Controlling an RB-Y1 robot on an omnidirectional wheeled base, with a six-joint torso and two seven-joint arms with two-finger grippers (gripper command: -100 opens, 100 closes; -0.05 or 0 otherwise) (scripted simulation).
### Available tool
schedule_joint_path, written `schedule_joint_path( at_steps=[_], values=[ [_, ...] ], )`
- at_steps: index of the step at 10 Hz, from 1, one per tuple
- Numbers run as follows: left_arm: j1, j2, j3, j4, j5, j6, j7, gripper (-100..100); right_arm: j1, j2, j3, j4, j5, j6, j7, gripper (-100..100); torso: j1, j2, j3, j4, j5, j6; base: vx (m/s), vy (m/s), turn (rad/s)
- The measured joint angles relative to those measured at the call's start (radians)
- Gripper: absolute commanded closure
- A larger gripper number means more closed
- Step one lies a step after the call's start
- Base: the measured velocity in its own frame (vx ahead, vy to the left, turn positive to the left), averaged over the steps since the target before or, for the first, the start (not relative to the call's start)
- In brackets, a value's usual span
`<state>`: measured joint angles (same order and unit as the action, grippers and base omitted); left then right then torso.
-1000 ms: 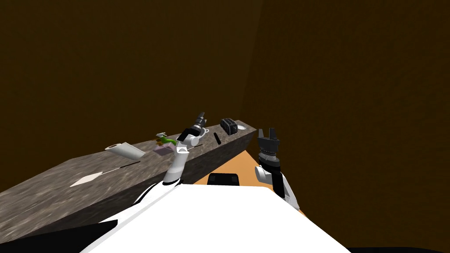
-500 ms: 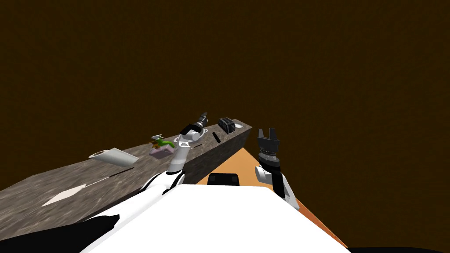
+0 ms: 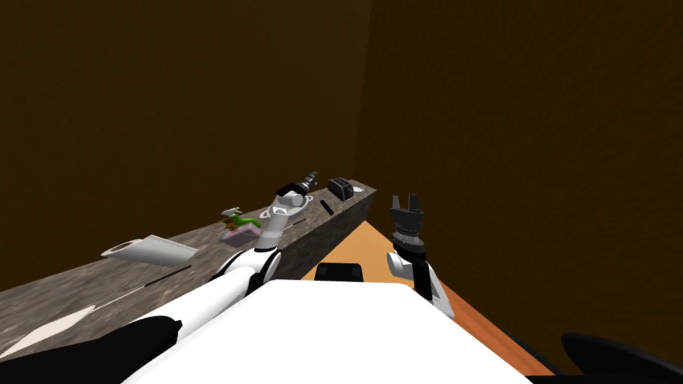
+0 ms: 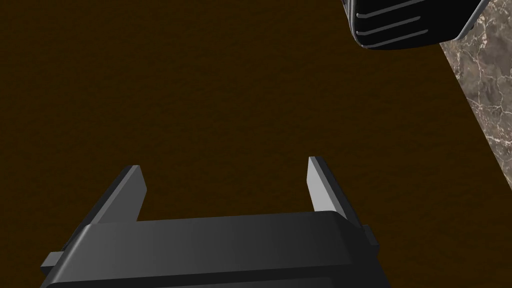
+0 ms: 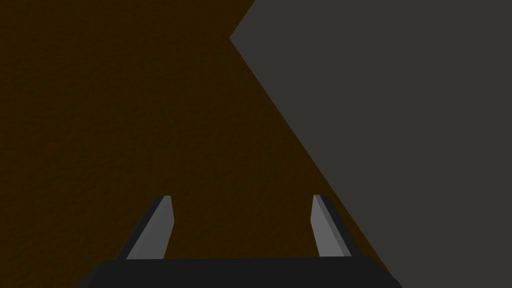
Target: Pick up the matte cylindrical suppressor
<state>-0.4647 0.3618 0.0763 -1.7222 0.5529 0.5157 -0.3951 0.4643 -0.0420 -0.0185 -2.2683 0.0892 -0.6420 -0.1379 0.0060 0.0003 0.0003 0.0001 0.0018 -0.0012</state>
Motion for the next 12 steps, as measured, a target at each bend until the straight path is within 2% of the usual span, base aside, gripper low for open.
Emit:
schedule_joint_path(
  at_steps=[1, 5, 6, 8, 10, 12],
  values=[
    [-0.001, -0.001, 0.000, 0.008, 0.000, 0.018, -0.003, -100, 0.000, 0.000, 0.000, 0.000, 0.000, 0.000, 0.000, 0, -0.002, -0.002, -0.001, 0.000, 0.000, 0.000, -0.011, 0.019, -0.146],
    [-0.091, 0.039, 0.005, 0.123, 0.030, 0.122, -0.040, -100, 0.000, 0.000, 0.000, 0.000, 0.000, 0.000, 0.000, 0, -0.005, -0.005, -0.003, -0.001, -0.001, 0.000, 0.005, 0.000, -0.077],
    [-0.101, 0.042, 0.005, 0.142, 0.032, 0.139, -0.042, -100, 0.000, 0.000, 0.000, 0.000, 0.000, 0.000, 0.000, 0, -0.004, -0.004, -0.002, -0.001, -0.001, 0.000, -0.001, 0.007, 0.016],
    [-0.097, 0.043, 0.006, 0.142, 0.032, 0.145, -0.042, -100, 0.000, 0.000, 0.000, 0.000, 0.000, 0.000, 0.000, 0, -0.004, -0.004, -0.002, -0.001, -0.001, 0.000, 0.008, 0.013, -0.101],
    [-0.126, 0.059, 0.010, 0.178, 0.039, 0.196, -0.053, -100, 0.000, 0.000, 0.000, 0.000, 0.000, 0.000, 0.000, 0, -0.006, -0.005, -0.003, -0.001, -0.001, 0.000, 0.006, -0.020, -0.068],
    [-0.136, 0.063, 0.009, 0.205, 0.046, 0.203, -0.060, -100, 0.000, 0.000, 0.000, 0.000, 0.000, 0.000, 0.000, 0, -0.002, -0.004, -0.002, -0.001, -0.001, 0.000, -0.002, 0.030, 0.017]
  ],
)
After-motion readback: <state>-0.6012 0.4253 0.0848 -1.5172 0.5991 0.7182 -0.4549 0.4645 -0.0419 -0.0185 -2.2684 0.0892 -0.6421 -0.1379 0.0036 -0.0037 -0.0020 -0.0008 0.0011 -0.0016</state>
